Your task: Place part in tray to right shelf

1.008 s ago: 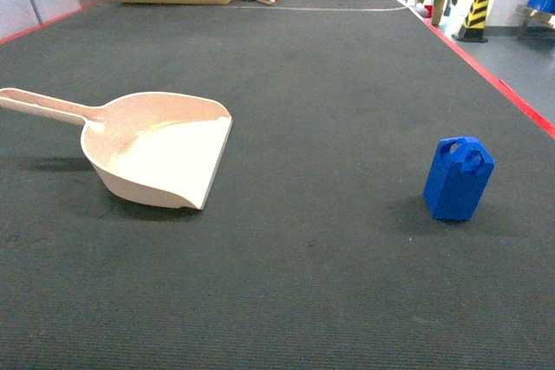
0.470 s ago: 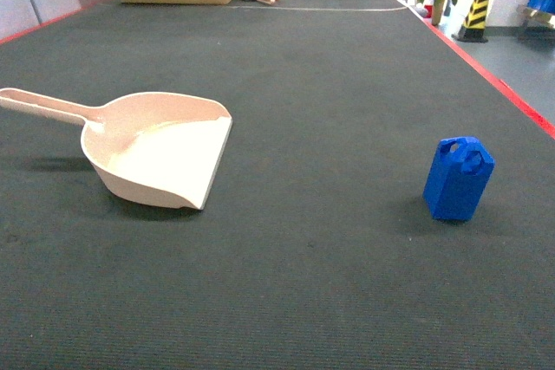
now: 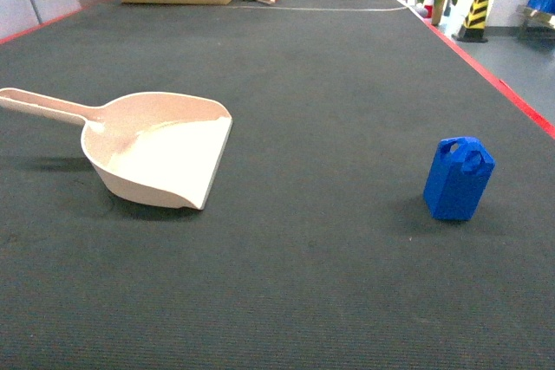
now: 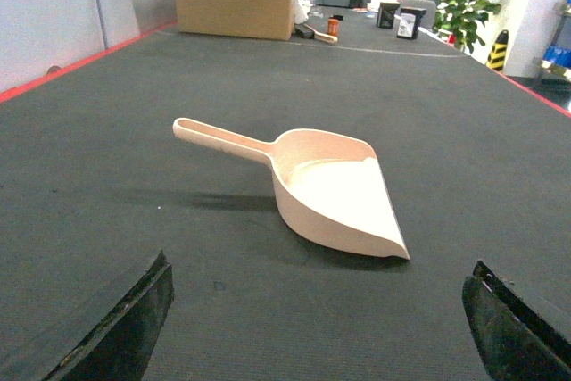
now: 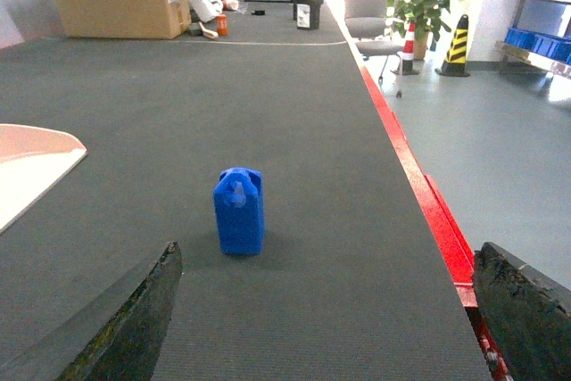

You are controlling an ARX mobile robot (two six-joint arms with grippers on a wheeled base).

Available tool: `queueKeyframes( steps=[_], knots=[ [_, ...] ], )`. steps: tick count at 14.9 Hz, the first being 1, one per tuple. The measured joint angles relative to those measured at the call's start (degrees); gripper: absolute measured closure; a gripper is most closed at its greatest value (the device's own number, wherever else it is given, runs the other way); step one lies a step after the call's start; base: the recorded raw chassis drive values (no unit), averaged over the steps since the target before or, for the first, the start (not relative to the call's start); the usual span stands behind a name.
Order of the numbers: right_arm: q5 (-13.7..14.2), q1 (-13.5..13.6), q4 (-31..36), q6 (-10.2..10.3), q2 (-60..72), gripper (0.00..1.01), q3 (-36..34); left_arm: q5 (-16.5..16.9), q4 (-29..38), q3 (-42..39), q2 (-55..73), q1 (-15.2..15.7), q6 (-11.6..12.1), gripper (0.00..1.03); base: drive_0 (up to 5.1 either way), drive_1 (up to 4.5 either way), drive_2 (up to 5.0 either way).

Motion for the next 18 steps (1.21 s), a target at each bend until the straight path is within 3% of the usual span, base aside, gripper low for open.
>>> queueKeyframes(
  steps=[8, 9, 11, 13, 15, 16, 18],
  knots=[
    [0.0, 0.0, 0.0, 0.0, 0.0, 0.03, 0.0, -0.1, -1.9, 0.3, 0.5, 0.0, -0.3, 0.05, 0.0, 0.00, 0.0],
    [0.0, 0.0, 0.0, 0.0, 0.0, 0.03, 0.0, 0.3, -6.0, 1.8, 3.1, 0.1, -1.0, 0.05, 0.0, 0.00, 0.0],
    [0.0, 0.0, 0.0, 0.0, 0.0, 0.03, 0.0, 3.5, -2.3, 4.4, 12.6, 1.3, -3.7, 0.05, 0.0, 0.00, 0.0],
    [0.0, 0.0, 0.0, 0.0, 0.0, 0.03, 0.0, 8.9, 8.1, 8.9, 26.0, 4.6, -9.0, 0.05, 0.0, 0.00, 0.0],
    [0.0, 0.0, 0.0, 0.0, 0.0, 0.03, 0.0, 16.1, 18.6, 14.8, 45.0, 7.7, -19.2, 0.05, 0.0, 0.00, 0.0],
    [0.0, 0.0, 0.0, 0.0, 0.0, 0.03, 0.0, 17.8, 23.0, 17.3, 52.7, 8.0, -23.8, 0.05, 0.0, 0.00, 0.0],
    [0.0, 0.0, 0.0, 0.0, 0.0, 0.03, 0.0, 17.3, 32.1, 23.9, 69.7, 6.7, -34.0, 0.05, 0.0, 0.00, 0.0]
  ],
)
